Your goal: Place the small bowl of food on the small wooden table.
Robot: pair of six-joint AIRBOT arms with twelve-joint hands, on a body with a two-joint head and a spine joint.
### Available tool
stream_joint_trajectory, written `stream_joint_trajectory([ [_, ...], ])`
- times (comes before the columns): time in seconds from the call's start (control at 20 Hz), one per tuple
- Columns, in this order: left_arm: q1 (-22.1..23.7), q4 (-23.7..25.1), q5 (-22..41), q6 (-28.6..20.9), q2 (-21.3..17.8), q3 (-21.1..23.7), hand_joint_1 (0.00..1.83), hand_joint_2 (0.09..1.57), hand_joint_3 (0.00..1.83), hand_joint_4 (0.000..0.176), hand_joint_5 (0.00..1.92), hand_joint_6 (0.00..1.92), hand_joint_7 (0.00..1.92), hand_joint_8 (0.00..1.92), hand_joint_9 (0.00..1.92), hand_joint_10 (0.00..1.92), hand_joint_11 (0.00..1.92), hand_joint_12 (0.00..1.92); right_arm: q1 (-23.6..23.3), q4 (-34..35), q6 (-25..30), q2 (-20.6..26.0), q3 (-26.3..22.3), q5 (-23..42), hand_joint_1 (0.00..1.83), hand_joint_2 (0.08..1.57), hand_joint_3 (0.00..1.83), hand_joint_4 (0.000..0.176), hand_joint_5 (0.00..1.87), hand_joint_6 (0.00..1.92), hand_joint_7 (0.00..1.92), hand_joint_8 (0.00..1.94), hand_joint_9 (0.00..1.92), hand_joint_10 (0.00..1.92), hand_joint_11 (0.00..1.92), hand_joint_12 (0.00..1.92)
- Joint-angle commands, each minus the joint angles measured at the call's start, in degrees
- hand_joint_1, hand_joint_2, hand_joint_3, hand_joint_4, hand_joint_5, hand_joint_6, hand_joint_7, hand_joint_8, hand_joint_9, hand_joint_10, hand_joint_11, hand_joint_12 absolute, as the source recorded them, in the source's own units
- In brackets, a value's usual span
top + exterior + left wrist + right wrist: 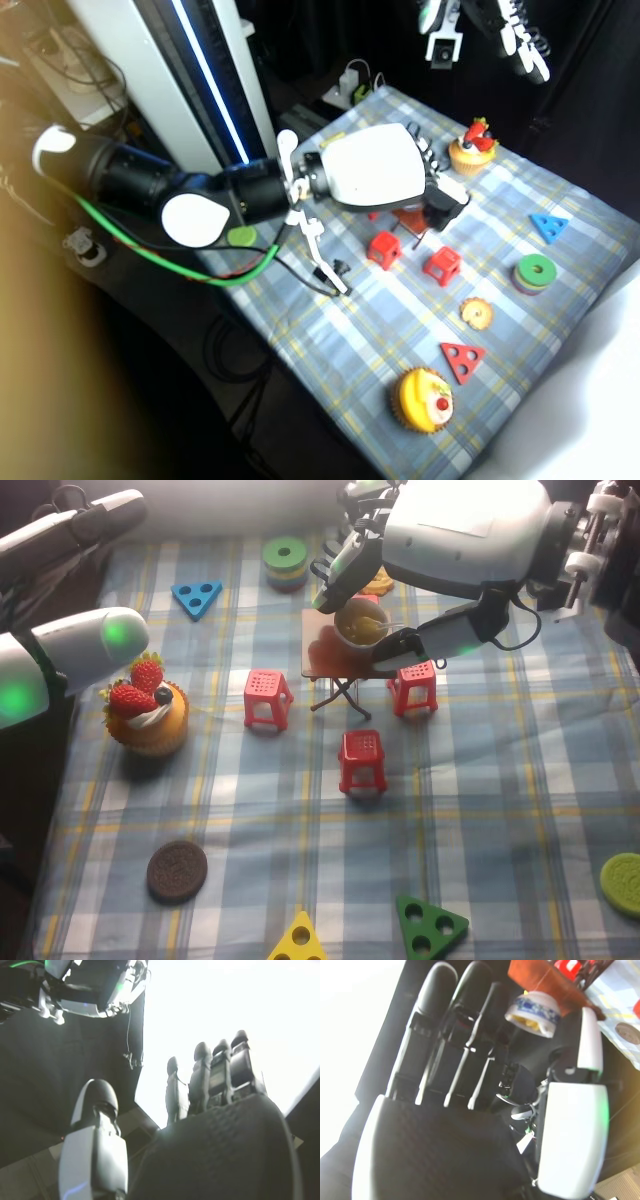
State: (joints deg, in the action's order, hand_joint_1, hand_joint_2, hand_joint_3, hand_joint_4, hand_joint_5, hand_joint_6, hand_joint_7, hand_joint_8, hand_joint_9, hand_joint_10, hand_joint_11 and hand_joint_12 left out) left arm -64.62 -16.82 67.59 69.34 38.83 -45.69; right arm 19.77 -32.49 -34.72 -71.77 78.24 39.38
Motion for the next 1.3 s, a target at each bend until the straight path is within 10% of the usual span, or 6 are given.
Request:
stream_joint_trajectory([
  [0.0,0.6,0.1,6.8,-0.5,0.1,-0.3,0.48,1.08,0.0,0.163,0.26,0.0,0.13,0.0,0.03,0.0,0.0,0.0,-0.9,1.8,-0.2,0.2,0.2,5.2,1.09,1.07,0.0,0.052,1.07,0.82,1.04,0.04,0.96,0.02,0.37,1.28],
  [0.15,0.6,0.1,6.8,-0.5,0.1,-0.3,0.45,1.08,0.0,0.157,0.27,0.01,0.14,0.01,0.06,0.01,0.0,0.0,-0.9,1.7,-0.2,0.1,0.4,4.9,1.07,1.07,0.0,0.113,1.07,0.83,1.04,0.01,0.96,0.01,0.33,1.27],
  [0.45,0.8,0.2,6.6,-0.5,0.3,-0.5,0.42,1.08,0.0,0.165,0.27,0.0,0.14,0.0,0.05,0.0,0.0,0.0,-2.2,1.4,-0.3,-0.6,0.7,4.8,1.12,1.06,0.0,0.0,1.08,0.81,1.07,0.01,1.0,0.01,0.47,1.13],
  [1.15,1.2,0.3,6.4,-0.6,0.3,-0.5,0.42,1.08,0.0,0.161,0.3,0.0,0.18,0.0,0.08,0.0,0.0,0.0,-3.4,0.5,-0.6,-1.1,0.3,4.4,1.12,1.07,0.0,0.0,1.06,0.85,1.13,0.01,1.15,0.02,0.72,1.08],
  [1.25,1.3,0.3,6.4,-0.6,0.3,-0.5,0.38,1.08,0.0,0.165,0.28,0.0,0.15,0.0,0.07,0.0,0.0,0.0,-3.4,0.2,-0.6,-1.1,0.0,4.4,1.09,1.07,0.0,0.045,1.05,0.86,1.09,0.0,1.07,0.0,0.55,1.14],
])
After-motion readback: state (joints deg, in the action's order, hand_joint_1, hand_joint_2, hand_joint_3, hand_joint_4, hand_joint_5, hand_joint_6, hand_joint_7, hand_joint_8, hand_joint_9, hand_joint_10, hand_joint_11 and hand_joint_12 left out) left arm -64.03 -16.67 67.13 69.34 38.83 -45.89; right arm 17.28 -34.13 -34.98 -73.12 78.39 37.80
